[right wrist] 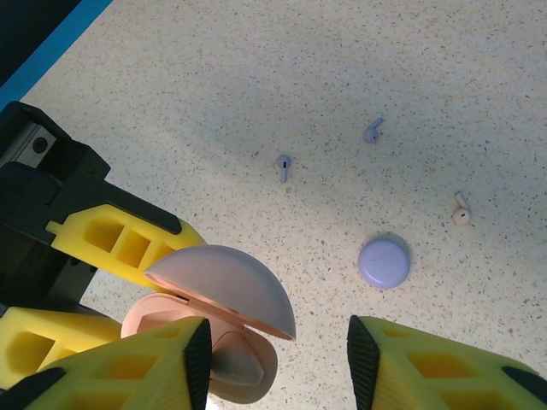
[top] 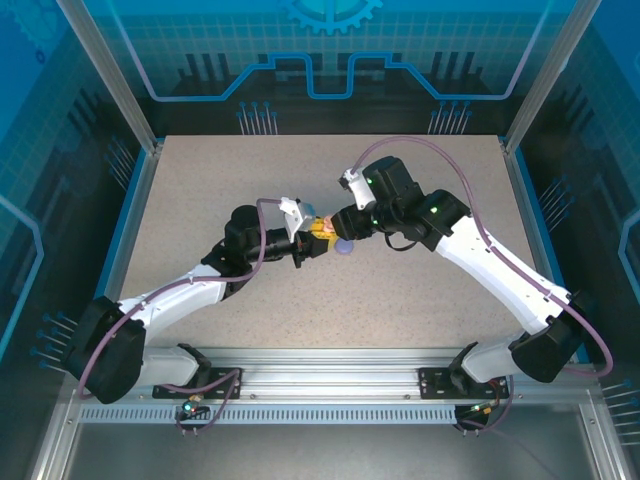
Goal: Insert the wireless bluetooth earbuds into the charging case
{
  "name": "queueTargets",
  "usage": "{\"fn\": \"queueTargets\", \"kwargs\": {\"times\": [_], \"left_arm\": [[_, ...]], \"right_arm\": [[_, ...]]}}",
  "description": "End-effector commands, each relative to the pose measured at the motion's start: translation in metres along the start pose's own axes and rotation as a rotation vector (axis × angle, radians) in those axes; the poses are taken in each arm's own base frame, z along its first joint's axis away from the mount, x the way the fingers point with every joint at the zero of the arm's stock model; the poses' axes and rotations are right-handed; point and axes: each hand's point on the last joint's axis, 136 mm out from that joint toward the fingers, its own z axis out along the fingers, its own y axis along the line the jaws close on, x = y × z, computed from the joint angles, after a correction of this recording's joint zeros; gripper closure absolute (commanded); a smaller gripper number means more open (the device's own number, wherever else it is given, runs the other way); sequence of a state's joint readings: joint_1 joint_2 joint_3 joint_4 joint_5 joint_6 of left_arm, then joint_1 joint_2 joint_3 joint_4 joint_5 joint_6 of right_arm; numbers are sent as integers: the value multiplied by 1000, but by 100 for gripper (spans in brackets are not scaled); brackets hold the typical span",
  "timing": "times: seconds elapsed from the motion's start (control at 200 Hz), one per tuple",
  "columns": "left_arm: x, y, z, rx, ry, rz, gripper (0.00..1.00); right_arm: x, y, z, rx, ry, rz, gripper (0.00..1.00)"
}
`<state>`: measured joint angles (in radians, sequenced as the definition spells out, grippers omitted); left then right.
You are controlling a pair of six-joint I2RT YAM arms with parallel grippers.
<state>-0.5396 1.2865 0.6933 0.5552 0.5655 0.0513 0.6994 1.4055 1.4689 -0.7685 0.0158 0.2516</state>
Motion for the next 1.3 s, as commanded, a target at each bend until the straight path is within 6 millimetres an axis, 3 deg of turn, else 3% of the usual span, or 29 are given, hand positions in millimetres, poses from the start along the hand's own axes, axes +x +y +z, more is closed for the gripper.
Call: {"fn": "queueTargets", "kwargs": {"times": [0.0,0.14,0.265,0.405,0.625,0.745,0.996,1.296], "left_arm": [[-22,-7,0,28,-49,32,100],[-20,-3,0,6,-43,24,100],[-13,2,0,-22,-25,7,100],[-5,7,-2,-38,-19,-28,100],[0,13,-14,-43,-27,-92,100],[0,10,-23,-37,-34,-111,100],[1,1,-41,-60,-27,-142,100],[6,-6,-57,-100,-16,-175,100]], "right_arm": [[-1,-2,-4,12,14,9,50],[-6,7,-13,-35,-27,-5,45],[-11,3,-25,-11,-82,-4,41],[-9,-17,-31,63,-114,34,38],[14,-66,-20,158,-27,112,37],[27,-87,2,160,51,121,38],[40,-121,69,116,194,176,41],[44,-145,151,120,302,341,48]]}}
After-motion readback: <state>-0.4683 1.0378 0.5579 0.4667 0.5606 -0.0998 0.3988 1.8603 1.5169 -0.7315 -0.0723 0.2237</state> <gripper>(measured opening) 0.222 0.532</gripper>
